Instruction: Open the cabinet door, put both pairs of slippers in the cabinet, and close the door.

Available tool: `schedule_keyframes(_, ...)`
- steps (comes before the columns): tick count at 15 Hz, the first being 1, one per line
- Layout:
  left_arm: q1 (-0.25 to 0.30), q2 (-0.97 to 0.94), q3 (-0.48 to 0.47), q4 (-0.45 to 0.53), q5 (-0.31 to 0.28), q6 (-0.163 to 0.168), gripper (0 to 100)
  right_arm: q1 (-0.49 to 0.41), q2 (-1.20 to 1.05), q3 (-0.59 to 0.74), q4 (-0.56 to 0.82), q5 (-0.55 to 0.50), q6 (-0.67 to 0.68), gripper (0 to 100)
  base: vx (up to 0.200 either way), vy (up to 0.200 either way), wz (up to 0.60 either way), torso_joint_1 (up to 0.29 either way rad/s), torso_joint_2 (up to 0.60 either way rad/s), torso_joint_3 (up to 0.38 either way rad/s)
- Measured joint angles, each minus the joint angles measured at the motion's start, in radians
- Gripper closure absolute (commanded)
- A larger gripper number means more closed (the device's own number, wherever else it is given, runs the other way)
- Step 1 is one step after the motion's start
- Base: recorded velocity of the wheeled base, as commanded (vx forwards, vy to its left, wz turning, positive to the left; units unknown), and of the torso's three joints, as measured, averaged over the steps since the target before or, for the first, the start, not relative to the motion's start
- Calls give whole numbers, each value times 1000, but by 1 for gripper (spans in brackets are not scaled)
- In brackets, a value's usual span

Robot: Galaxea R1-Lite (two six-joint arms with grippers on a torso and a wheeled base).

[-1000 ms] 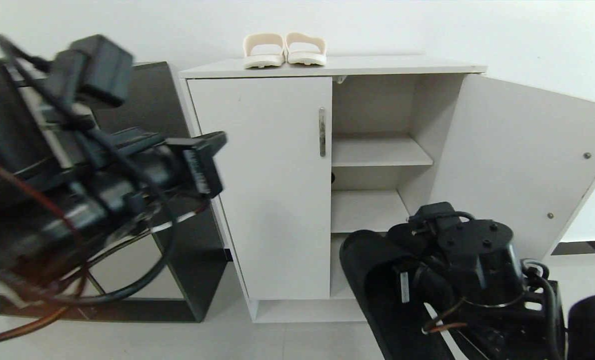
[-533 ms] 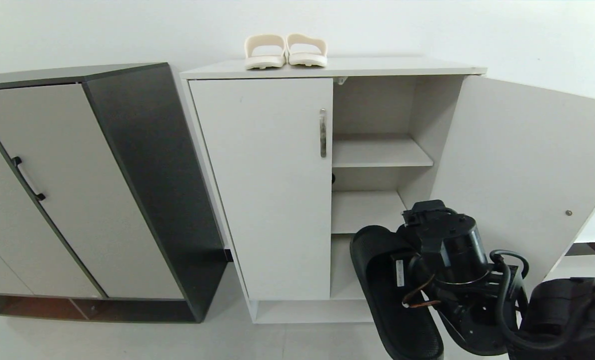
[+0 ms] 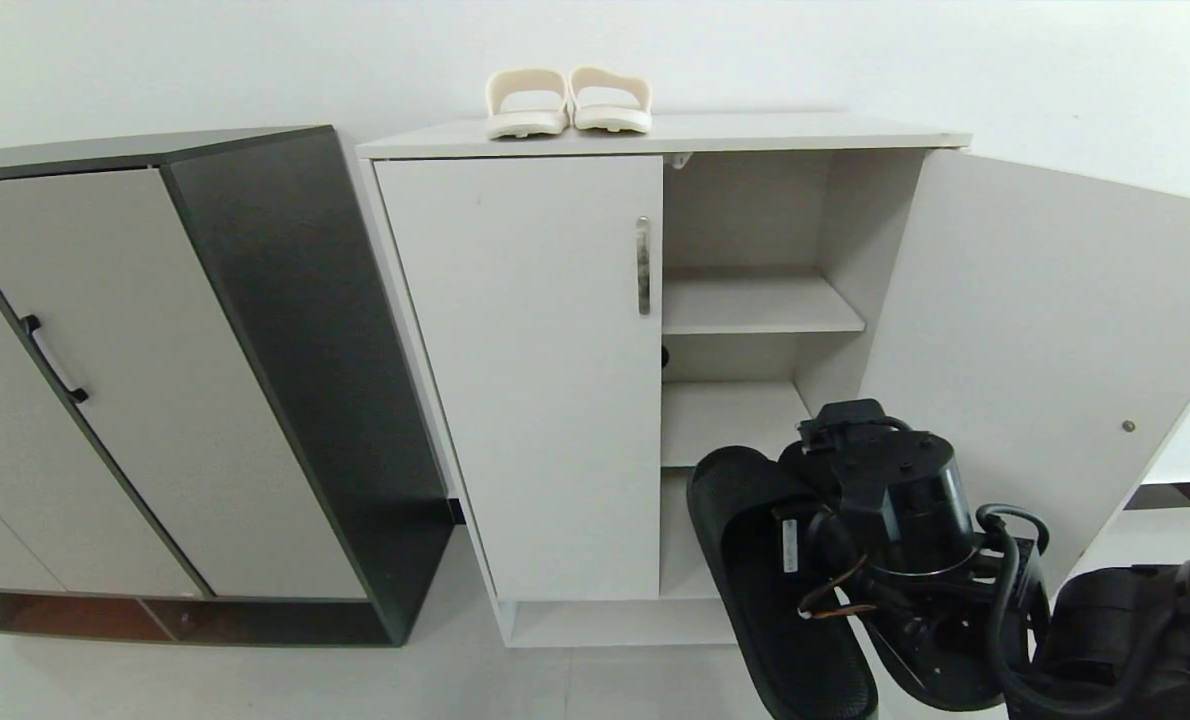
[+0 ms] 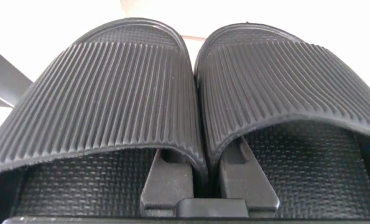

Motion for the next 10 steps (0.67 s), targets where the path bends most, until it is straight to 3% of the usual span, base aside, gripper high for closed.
schedule_keyframes(4,0,-13,3,-1,0,-6,100,0,39,-79,-21,4,0,100,0,0,0,0,0,0)
schedule_keyframes(8,-1,-16,3,0,1,-6,100,2,92,-107,-26,-4,4,100,0,-200,0,7,1,2)
schedule_keyframes(10,1,-16,3,-1,0,-6,100,-3,123,-106,-49,-6,5,100,0,0,0,0,0,0)
